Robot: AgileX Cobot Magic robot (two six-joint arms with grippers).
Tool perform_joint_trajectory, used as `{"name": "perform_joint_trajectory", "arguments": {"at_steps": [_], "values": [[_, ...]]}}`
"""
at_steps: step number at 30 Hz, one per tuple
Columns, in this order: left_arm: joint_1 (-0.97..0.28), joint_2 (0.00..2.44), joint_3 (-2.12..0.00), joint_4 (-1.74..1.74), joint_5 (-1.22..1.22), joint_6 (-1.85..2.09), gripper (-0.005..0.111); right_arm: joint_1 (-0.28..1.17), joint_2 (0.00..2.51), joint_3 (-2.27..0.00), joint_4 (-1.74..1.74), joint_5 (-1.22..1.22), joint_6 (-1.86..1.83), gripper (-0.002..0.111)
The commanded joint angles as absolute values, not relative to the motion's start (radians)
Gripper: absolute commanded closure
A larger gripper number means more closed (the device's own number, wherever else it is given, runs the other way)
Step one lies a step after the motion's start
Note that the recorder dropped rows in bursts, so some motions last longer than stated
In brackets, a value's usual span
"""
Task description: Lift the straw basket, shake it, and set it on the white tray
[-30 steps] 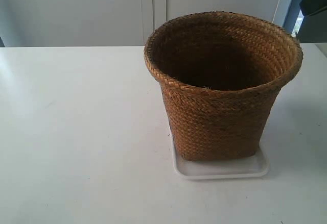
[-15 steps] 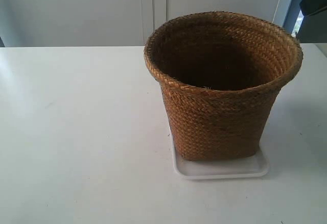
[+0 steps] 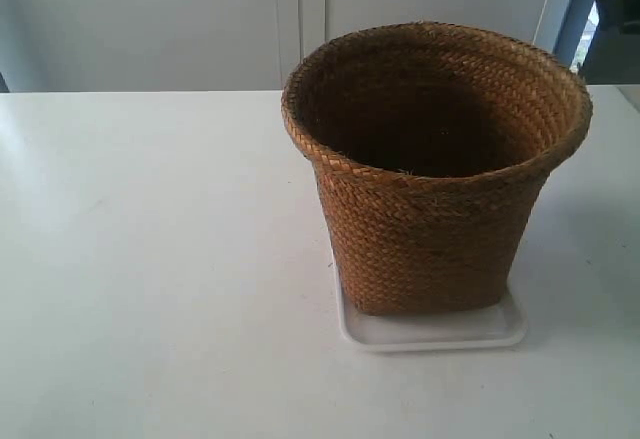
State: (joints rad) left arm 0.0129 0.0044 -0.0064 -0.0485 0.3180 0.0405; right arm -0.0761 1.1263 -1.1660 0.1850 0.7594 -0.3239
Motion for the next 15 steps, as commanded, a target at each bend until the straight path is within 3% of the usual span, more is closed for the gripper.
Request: {"name": "perform_joint_trajectory", "arguments": {"at_steps": [1, 6, 15], "values": [[0.015, 0.0, 0.0, -0.048, 0.33, 0.042, 0.107, -0.082, 0.942, -0.952, 0.179, 0.522, -0.333, 0.108], [0.015, 0.0, 0.0, -0.048, 0.33, 0.042, 0.107, -0.082, 0.716, -0.711, 0.164, 0.351, -0.333, 0.108], [0.015, 0.0, 0.0, -0.048, 0.33, 0.043, 0.107, -0.085, 0.426, -0.483, 0.194, 0.336, -0.281, 0.108]]}}
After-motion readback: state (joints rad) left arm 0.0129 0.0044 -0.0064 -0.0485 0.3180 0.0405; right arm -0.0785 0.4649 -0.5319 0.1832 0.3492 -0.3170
